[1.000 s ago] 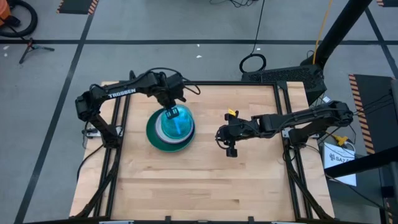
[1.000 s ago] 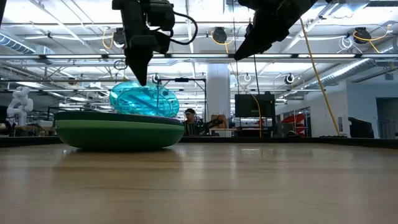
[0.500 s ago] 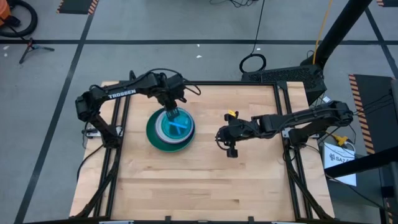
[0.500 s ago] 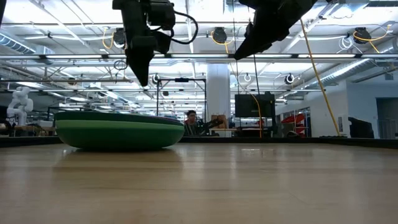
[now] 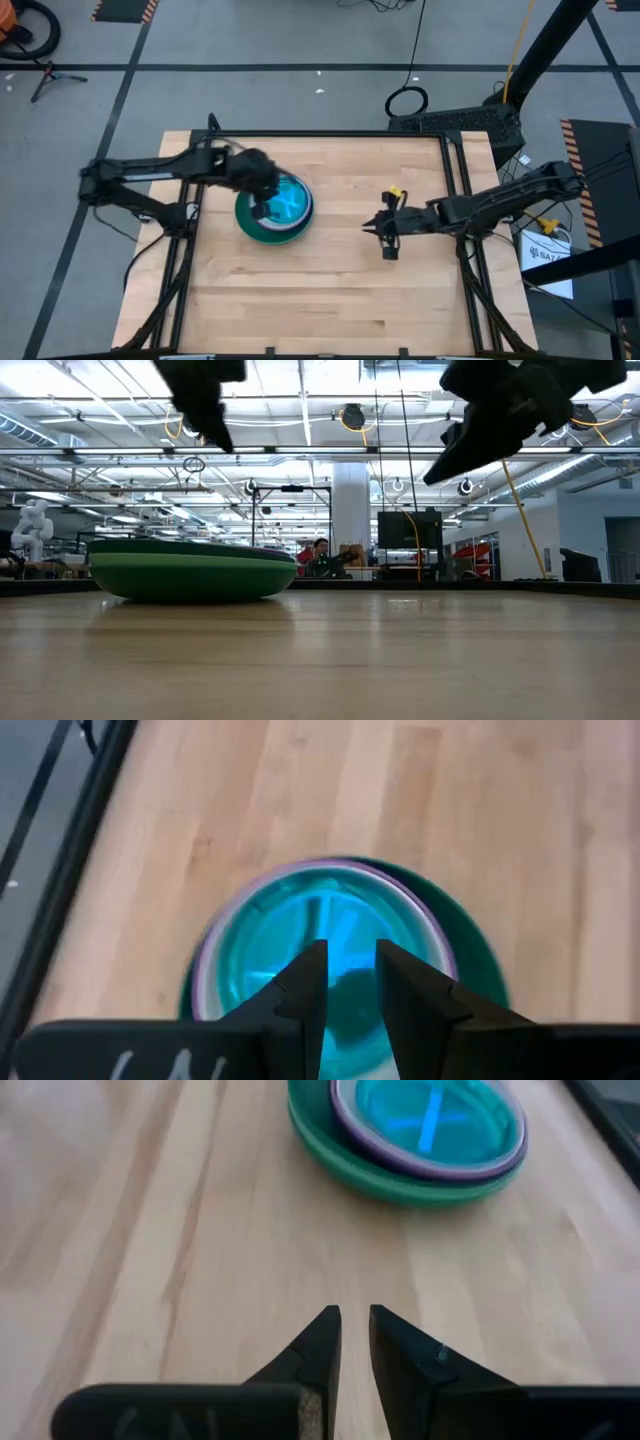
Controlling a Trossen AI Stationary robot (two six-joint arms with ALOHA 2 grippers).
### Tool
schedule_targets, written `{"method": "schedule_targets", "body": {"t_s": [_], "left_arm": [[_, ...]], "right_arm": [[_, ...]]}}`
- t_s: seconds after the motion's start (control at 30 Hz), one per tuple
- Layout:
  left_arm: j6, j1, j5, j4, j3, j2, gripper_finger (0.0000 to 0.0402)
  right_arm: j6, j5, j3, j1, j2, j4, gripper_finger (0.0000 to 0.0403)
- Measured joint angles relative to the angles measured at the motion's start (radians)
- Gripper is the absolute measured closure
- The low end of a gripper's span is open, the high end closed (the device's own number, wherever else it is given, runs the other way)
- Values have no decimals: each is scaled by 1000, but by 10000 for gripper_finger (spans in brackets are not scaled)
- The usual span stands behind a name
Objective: Stack plastic plates
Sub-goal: Return to Home Position
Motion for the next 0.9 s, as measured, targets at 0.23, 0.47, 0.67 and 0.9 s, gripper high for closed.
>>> {"method": "schedule_targets", "body": {"t_s": [0.23,0.47,0.67,0.9], "left_arm": [[-32,-72,0,166,-259,-289,309],[5,-111,1,326,-454,-499,309],[10,-97,0,382,-582,-644,309],[-8,-56,0,488,-739,-855,309]], "right_arm": [[-15,-2,-117,0,-127,148,353],[-109,-3,-148,0,-243,168,353],[-179,-1,-207,-3,-395,162,353],[-182,26,-353,-4,-630,188,353]]}}
